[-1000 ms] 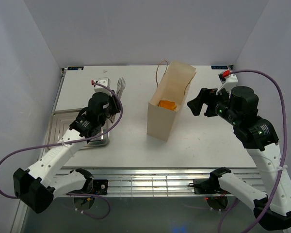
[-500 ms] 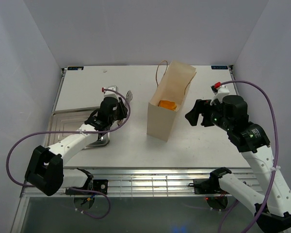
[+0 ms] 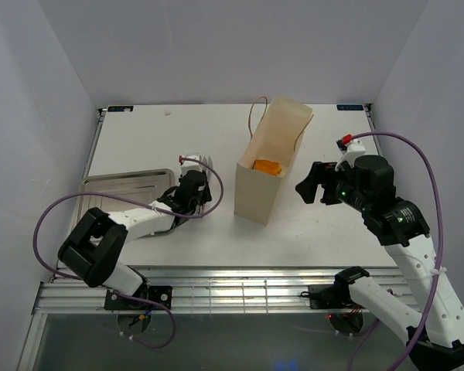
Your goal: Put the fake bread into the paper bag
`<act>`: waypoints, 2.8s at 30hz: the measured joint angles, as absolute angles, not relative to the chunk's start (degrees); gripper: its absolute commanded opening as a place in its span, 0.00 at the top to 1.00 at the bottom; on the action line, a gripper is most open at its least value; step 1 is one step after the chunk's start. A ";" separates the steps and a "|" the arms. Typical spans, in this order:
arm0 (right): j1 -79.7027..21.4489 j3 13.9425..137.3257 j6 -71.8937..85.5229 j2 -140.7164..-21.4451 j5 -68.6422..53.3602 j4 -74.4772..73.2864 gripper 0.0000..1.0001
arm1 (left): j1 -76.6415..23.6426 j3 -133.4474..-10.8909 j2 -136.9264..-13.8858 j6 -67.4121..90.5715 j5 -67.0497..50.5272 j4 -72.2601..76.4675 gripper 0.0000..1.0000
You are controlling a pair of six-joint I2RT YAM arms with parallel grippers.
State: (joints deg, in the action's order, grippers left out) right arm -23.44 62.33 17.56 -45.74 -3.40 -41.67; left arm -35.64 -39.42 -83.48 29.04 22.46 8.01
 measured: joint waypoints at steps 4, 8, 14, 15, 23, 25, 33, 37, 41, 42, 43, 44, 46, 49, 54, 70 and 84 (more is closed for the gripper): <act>-23.44 61.91 17.56 -45.39 -3.38 -41.85 0.10 | -37.43 -38.35 -87.29 29.78 23.77 9.39 0.51; -23.44 61.73 17.54 -44.56 -3.36 -41.82 0.10 | -37.52 -37.67 -89.45 30.85 24.25 9.61 0.49; -23.44 60.20 17.54 -43.86 -3.38 -41.76 0.10 | -37.47 -36.67 -89.86 31.77 24.40 11.07 0.43; -23.44 59.81 17.54 -43.86 -3.38 -41.78 0.10 | -37.47 -36.53 -89.86 31.83 24.38 11.31 0.41; -23.42 55.59 17.63 -43.62 -2.98 -40.62 0.10 | -37.47 -35.07 -89.19 32.32 23.03 11.60 0.13; -23.44 54.22 17.89 -43.46 -2.96 -40.27 0.10 | -37.47 -35.07 -88.27 32.47 22.50 11.16 0.05; -23.44 47.75 20.69 -42.19 -1.78 -35.22 0.10 | -37.41 -36.51 -79.29 33.69 19.97 5.93 0.02; -23.42 39.38 23.22 -37.67 -1.63 -27.90 0.10 | -36.40 -37.23 -71.46 35.35 15.09 5.13 0.02; -23.42 29.76 26.50 -33.61 -2.35 -19.99 0.10 | -35.09 -37.21 -63.20 38.35 6.85 6.42 0.02; -23.44 27.27 27.44 -32.80 -2.85 -17.76 0.10 | -34.92 -37.08 -61.80 39.18 4.84 7.01 0.02; -23.44 25.69 28.21 -32.25 -3.16 -16.19 0.10 | -34.70 -36.64 -60.25 40.14 2.57 8.05 0.02; -23.44 23.64 28.93 -31.70 -3.53 -13.80 0.10 | -34.44 -35.81 -58.74 41.15 0.34 9.37 0.02; -23.44 19.92 30.35 -30.35 -4.27 -9.80 0.10 | -33.61 -33.41 -55.66 43.33 -4.27 11.66 0.02; -23.44 14.41 32.51 -27.46 -5.06 -3.27 0.10 | -31.03 -27.62 -51.83 47.77 -11.14 17.52 0.02; -23.44 6.66 35.53 -23.07 -6.63 7.68 0.10 | -24.36 -14.13 -51.53 59.75 -23.29 35.46 0.02; -23.44 2.17 41.04 -4.16 -10.07 23.22 0.10 | -20.36 -2.39 -56.12 83.77 -37.23 73.82 0.02; -23.44 2.17 44.93 -0.34 -7.38 9.39 0.10 | -19.99 -2.39 -22.11 86.11 -37.85 73.89 0.02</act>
State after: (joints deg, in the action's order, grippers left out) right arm -23.44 2.17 44.93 -0.34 -7.38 9.39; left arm -19.99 -2.39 -22.11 86.11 -37.85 73.89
